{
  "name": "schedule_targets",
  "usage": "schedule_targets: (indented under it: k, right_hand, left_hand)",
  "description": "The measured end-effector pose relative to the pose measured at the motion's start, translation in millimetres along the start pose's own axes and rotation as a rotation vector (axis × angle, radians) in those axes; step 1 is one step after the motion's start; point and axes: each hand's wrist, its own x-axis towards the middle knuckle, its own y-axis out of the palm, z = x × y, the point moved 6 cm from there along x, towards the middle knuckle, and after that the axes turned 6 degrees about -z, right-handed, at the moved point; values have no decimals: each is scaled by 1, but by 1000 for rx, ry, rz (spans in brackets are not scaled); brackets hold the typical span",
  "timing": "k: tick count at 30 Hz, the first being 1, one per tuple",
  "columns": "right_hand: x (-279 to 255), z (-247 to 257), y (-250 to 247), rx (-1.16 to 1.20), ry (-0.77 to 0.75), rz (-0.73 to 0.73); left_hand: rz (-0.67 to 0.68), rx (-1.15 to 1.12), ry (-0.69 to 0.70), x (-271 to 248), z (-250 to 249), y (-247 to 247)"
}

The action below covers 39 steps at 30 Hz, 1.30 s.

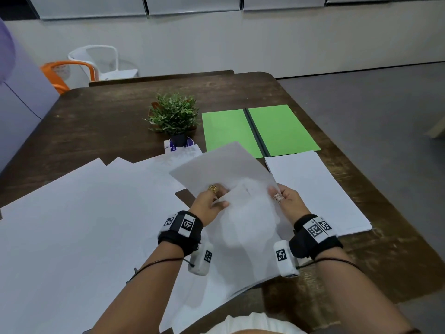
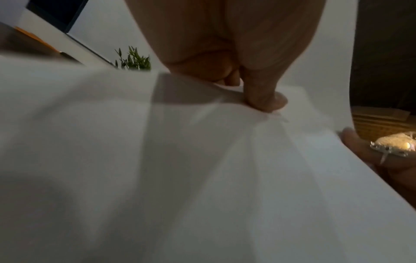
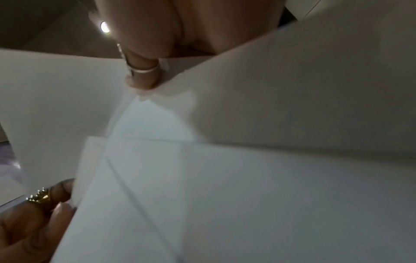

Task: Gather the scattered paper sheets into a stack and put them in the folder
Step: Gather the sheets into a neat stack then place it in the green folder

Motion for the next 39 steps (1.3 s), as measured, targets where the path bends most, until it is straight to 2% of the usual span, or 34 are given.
schedule_targets:
  k: [2,5,8,17,20,22,25,28,31,34,36,39]
  right_hand:
    - [1,-1,-5,-14,-1,-28]
    - [0,6,-10,9,-40,-32]
    - [1,11,-12,78,-54,-12]
    - [2,23,-11,320,-32,27]
    - [2,27,-4,340,-50,94]
    - [2,30,2,307,-37,100]
    - [-2,38,17,282,-55,158]
    - [-5,55,22,232,-151,85]
    - [0,62,22,106,-188,-71]
    - [1,67,16,96,-217,-159]
    - [0,74,12,131,-222,-158]
    - [-2,78,11,150,-236,-54]
  left_hand:
    - [-8,-22,-14,0,-2,-5]
    - [6,133,-17,6,0,-21]
    - [-40,82,-102,10,11,-41]
    - [-498,-357,-141,15,11,-103]
    - [-568,-458,-163,20,10,-111]
    - [-607,-464,-156,23,3,-112]
    - [-746,-373,-194,22,-8,-113]
    - [-790,-412,-200,20,-18,-103]
    - [-750,-386,-143,16,-35,-89]
    - [-670,-329,23,11,-54,-81]
    - [-698,-250,112,4,-66,-82]
    - [-745,-257,225,-10,-77,-83]
